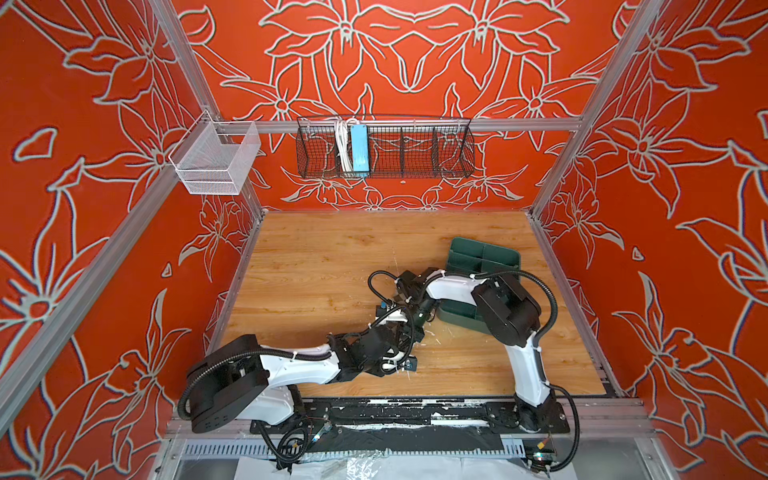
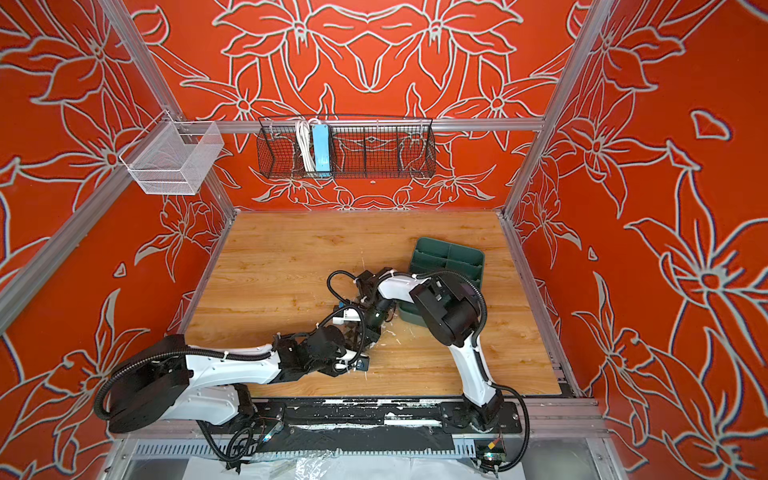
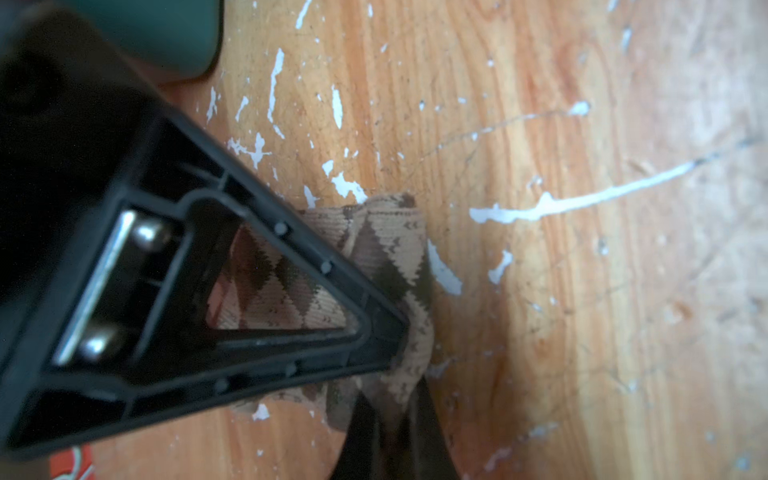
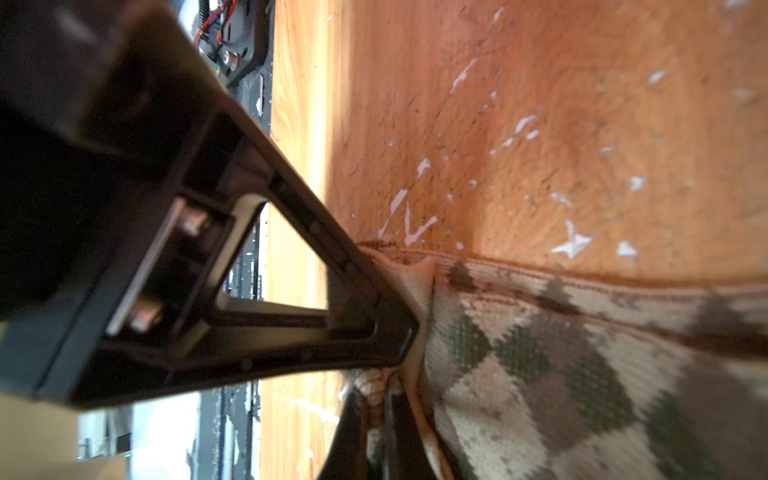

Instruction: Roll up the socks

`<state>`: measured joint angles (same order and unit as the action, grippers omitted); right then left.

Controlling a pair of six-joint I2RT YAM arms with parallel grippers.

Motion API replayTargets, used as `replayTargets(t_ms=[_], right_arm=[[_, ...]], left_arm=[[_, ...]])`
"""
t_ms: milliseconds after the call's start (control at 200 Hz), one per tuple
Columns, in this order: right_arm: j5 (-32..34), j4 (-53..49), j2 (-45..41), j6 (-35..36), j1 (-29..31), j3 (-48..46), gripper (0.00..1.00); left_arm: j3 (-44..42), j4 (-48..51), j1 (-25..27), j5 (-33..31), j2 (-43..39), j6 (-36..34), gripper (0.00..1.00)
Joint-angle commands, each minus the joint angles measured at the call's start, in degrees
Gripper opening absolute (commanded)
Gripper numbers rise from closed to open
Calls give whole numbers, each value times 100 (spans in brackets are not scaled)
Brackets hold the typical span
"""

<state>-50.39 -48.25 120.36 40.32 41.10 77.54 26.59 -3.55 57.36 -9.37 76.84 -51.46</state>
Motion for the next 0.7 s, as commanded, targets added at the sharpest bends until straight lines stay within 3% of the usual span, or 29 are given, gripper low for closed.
replayTargets(t_ms=[0, 180, 325, 535, 620, 696], right_arm=[[604, 790, -411, -110, -88, -274, 7], [1074, 1639, -1804, -313, -202, -1110, 21], [1459, 1999, -3269, -376, -427, -1832, 28], [3867, 3793, -5995, -1215, -559, -3025, 35], [3484, 4089, -6984, -896, -544, -3447, 38], [2942, 3960, -7645, -158, -467, -3811, 38]], left_arm=[[48, 354, -14, -8, -171, -49, 0], [34, 572, -64, 84, -270, -174, 0], [440, 1167, -354, 597, -187, -16, 0], [1684, 3060, -982, 2382, 295, 304, 0], [2219, 3651, -1180, 2733, 766, 389, 0], [2680, 4058, -1371, 2943, 1253, 483, 0]])
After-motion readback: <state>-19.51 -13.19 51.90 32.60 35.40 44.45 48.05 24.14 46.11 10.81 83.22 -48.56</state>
